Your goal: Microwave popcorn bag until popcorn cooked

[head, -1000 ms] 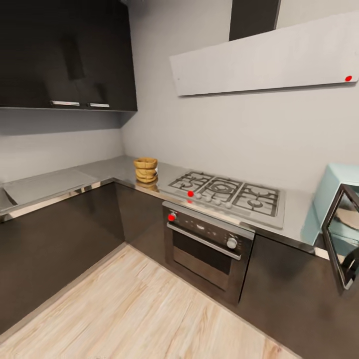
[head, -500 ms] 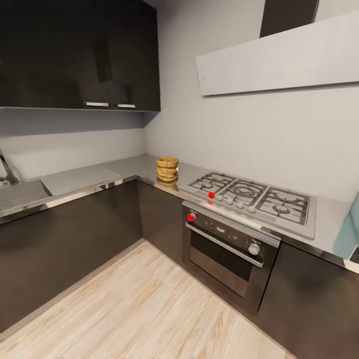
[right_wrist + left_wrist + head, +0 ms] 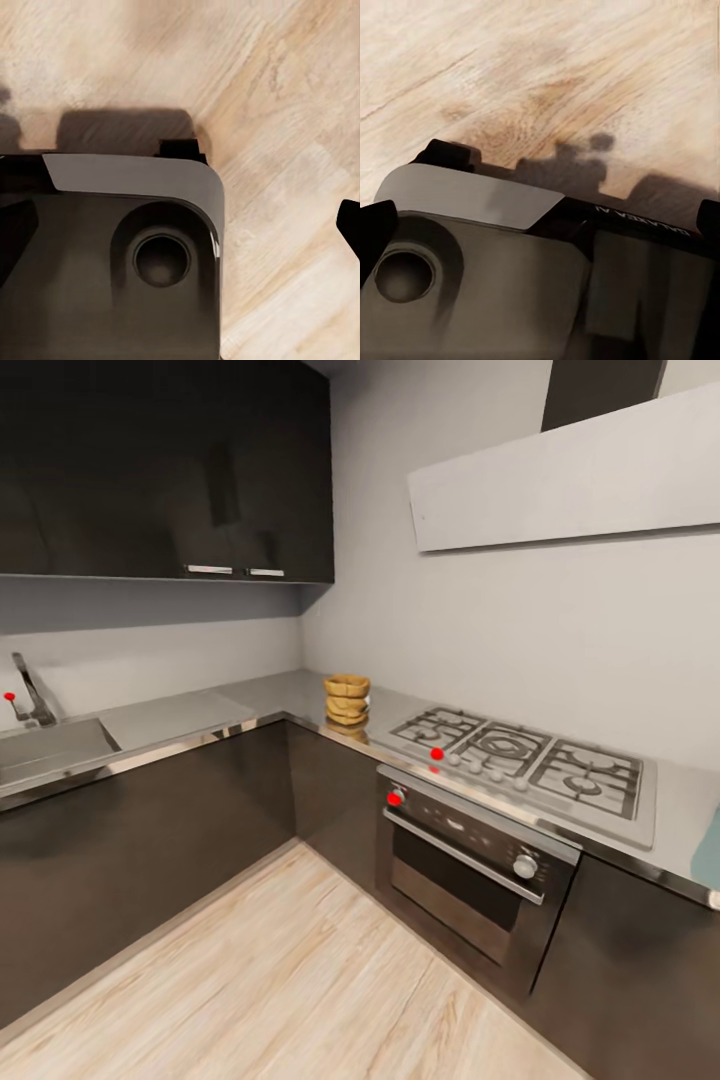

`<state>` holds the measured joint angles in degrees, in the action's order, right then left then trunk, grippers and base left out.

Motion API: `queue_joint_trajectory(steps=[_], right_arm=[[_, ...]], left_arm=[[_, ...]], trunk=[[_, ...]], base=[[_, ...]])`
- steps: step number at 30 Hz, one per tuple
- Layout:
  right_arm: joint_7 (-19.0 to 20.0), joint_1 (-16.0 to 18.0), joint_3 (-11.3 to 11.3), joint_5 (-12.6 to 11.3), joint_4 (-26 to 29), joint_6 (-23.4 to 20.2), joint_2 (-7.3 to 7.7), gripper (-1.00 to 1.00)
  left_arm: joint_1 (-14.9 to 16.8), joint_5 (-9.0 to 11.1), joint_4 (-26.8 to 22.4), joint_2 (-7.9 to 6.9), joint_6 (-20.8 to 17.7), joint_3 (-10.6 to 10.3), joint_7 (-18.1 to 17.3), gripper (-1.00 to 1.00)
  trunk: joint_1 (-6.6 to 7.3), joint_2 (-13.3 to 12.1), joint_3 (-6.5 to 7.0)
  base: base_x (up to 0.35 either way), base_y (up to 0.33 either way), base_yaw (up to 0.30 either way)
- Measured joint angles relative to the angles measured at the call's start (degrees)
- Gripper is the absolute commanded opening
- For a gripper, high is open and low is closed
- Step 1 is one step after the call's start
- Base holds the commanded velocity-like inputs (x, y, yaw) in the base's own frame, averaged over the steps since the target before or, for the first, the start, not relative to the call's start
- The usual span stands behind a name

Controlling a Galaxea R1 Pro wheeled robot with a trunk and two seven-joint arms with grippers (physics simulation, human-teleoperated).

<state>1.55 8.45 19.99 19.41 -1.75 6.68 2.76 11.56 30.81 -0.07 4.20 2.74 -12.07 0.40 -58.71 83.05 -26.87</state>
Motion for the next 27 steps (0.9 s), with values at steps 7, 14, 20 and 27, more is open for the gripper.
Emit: queue_joint_trajectory(steps=[7,14,20,27], right_arm=[[0.0,0.0,0.0,0.0,0.0,0.0,-0.05,1.0],[0.0,0.0,0.0,0.0,0.0,0.0,-0.08,1.0],[0.0,0.0,0.0,0.0,0.0,0.0,-0.14,1.0],[0.0,0.0,0.0,0.0,0.0,0.0,-0.17,1.0]], left_arm=[[0.0,0.0,0.0,0.0,0.0,0.0,-0.3,1.0],[0.0,0.0,0.0,0.0,0.0,0.0,-0.3,1.0],[0.0,0.0,0.0,0.0,0.0,0.1,-0.3,1.0],[0.0,0.0,0.0,0.0,0.0,0.1,-0.3,1.0]], trunk=[[0.01,0.0,0.0],[0.01,0.0,0.0],[0.01,0.0,0.0],[0.01,0.0,0.0]], base=[[0.293,0.133,0.0],[0.292,0.189,0.0],[0.286,0.205,0.0],[0.285,0.205,0.0]])
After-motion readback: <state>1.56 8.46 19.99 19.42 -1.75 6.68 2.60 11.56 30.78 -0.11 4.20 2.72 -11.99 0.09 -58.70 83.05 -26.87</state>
